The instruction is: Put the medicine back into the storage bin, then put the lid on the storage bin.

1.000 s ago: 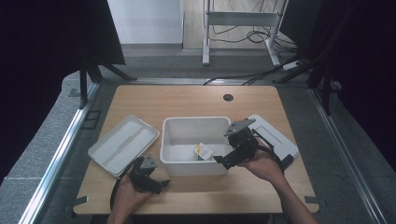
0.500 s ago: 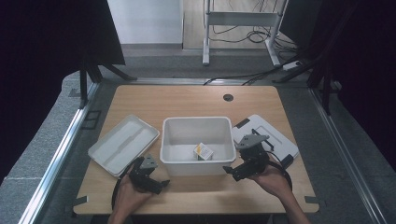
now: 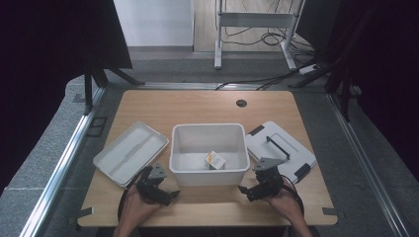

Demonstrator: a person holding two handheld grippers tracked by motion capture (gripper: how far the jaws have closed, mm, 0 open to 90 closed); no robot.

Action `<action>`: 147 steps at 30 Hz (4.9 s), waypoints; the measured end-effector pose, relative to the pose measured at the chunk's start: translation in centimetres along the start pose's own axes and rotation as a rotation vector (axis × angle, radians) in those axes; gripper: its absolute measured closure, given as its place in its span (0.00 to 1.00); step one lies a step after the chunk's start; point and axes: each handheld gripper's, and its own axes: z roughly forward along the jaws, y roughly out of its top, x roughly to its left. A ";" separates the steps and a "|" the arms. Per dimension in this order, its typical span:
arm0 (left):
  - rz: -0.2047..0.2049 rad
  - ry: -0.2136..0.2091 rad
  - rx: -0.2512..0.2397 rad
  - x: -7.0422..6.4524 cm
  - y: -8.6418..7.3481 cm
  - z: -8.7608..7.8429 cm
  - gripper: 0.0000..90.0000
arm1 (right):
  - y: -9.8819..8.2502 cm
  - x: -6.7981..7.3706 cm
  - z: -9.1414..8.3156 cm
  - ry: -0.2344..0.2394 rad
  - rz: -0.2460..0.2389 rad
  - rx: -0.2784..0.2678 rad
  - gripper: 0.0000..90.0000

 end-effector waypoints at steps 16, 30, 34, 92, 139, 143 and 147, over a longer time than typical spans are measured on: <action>0.000 0.000 0.000 0.0 0.0 0.0 0.00 | -2.9 0.6 2.2 -0.009 0.004 0.015 0.00; 0.022 0.023 0.027 1.0 0.0 -1.9 0.00 | -3.0 0.7 2.2 -0.011 0.004 0.000 0.00; 0.011 0.048 0.022 1.7 0.1 -2.9 0.00 | -3.0 0.6 2.2 -0.011 0.004 0.000 0.00; -0.177 0.152 0.144 16.0 -0.2 -5.0 0.99 | -3.0 0.6 2.3 -0.014 0.005 0.001 0.00; 0.301 -0.169 0.014 14.0 9.9 -16.0 0.99 | -3.0 0.6 2.3 -0.016 0.007 0.000 0.00; 0.340 -0.207 -0.006 13.0 11.3 -15.6 0.99 | -3.0 0.6 2.2 -0.014 0.006 0.001 0.00; 0.373 -0.232 -0.010 12.1 12.7 -14.9 0.99 | -3.0 0.6 2.2 -0.015 0.006 0.001 0.00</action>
